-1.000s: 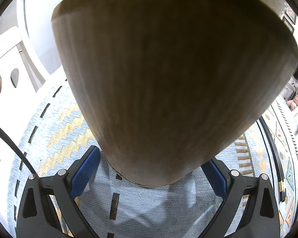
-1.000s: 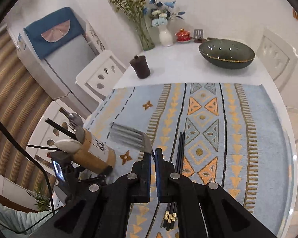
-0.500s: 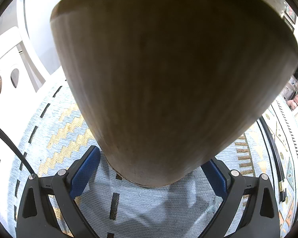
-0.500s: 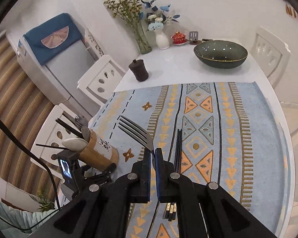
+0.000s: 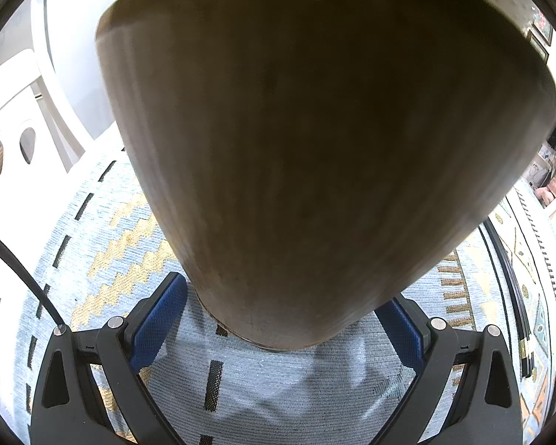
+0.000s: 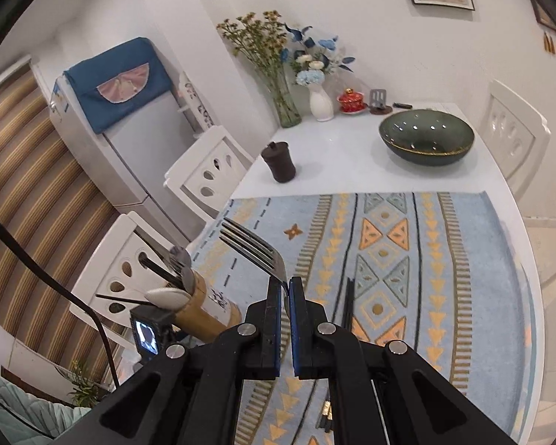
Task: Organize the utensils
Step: 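Lift the silver fork with the right gripper toward the wooden cup, then lower the fork into the wooden cup and open the right gripper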
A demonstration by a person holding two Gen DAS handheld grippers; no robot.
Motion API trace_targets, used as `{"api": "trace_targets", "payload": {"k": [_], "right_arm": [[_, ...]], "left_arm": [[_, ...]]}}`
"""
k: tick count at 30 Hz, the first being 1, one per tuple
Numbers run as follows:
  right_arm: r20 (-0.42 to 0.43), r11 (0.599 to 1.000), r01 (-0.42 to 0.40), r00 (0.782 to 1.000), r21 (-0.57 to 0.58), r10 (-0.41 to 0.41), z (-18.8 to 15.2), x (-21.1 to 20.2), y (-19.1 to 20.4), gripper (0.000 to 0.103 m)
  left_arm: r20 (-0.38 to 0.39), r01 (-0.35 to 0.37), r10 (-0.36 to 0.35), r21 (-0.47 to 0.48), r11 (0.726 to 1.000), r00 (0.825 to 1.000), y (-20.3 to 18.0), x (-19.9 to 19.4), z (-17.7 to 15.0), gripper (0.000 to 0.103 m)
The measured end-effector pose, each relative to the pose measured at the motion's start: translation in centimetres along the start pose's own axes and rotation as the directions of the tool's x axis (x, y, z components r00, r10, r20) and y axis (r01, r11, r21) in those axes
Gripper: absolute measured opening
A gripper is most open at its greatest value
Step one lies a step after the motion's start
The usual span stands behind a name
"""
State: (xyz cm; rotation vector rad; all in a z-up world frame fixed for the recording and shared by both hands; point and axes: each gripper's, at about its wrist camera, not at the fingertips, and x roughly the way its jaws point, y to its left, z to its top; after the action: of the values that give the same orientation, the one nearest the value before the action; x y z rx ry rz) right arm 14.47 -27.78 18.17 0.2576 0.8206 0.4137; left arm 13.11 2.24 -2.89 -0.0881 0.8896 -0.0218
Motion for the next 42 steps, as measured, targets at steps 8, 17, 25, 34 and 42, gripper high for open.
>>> {"api": "trace_targets", "payload": {"k": [8,17,25,34,42], "right_arm": [[0.025,0.998,-0.045,0.999,-0.039,0.046,1.6,0.0,2.0,0.004],[0.115,0.981,-0.160,0.978,-0.113,0.173,5.4,0.3,7.3,0.004],[0.113,0.928,-0.307,0.935,-0.213,0.336,8.2,2.9,14.5,0.004],[-0.023,0.898,-0.381,0.922,-0.220,0.386,7.1,10.0,18.1,0.004],[-0.125,0.918,-0.366,0.929,-0.154,0.349,4.7,14.1,17.0,0.005]], "left_arm": [[0.000,0.001,-0.001,-0.001,1.000,1.000,-0.1,0.0,0.0,0.098],[0.001,0.001,-0.001,-0.001,1.000,1.000,0.0,-0.1,0.0,0.098],[0.024,0.019,-0.019,-0.012,1.000,1.000,0.0,-0.7,0.0,0.098],[0.060,0.042,-0.041,-0.021,0.999,0.997,-0.3,-1.7,-0.1,0.098],[0.058,0.046,-0.044,-0.024,0.999,0.997,0.2,-1.9,-0.3,0.098]]}}
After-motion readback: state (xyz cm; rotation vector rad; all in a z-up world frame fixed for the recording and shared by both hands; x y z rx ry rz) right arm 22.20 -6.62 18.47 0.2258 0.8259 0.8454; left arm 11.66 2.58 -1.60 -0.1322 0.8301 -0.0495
